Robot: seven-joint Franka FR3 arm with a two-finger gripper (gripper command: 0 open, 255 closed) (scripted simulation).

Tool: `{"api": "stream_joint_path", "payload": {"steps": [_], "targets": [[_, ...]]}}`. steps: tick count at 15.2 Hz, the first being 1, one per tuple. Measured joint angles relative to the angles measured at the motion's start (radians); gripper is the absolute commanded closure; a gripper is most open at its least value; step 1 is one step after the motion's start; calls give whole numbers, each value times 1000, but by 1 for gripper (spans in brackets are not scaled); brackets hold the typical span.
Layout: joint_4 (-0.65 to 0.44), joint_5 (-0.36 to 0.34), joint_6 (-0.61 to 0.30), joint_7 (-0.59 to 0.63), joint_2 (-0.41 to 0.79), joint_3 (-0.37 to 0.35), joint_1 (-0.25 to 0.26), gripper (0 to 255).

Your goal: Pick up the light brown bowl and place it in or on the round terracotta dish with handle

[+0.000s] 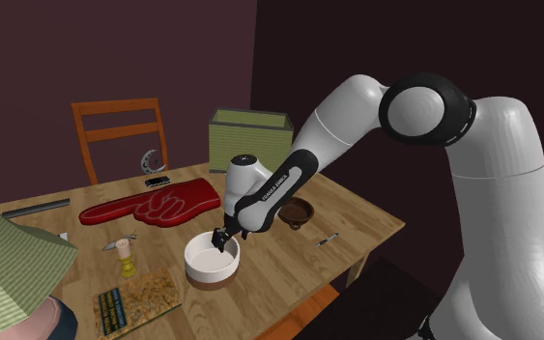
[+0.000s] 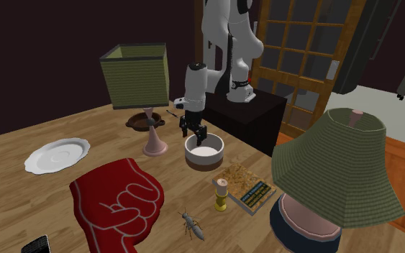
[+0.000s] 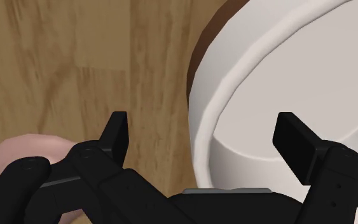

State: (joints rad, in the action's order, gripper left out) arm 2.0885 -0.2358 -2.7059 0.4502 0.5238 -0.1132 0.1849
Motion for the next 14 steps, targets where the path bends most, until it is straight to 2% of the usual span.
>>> {"api": "stream_joint_path", "payload": {"steps": [2,3,14], "targets": [[0,0,0,0,0,0,0,0],[0,0,0,0,0,0,0,255],[2,2,3,-2,-6,-1,-2,255]]}}
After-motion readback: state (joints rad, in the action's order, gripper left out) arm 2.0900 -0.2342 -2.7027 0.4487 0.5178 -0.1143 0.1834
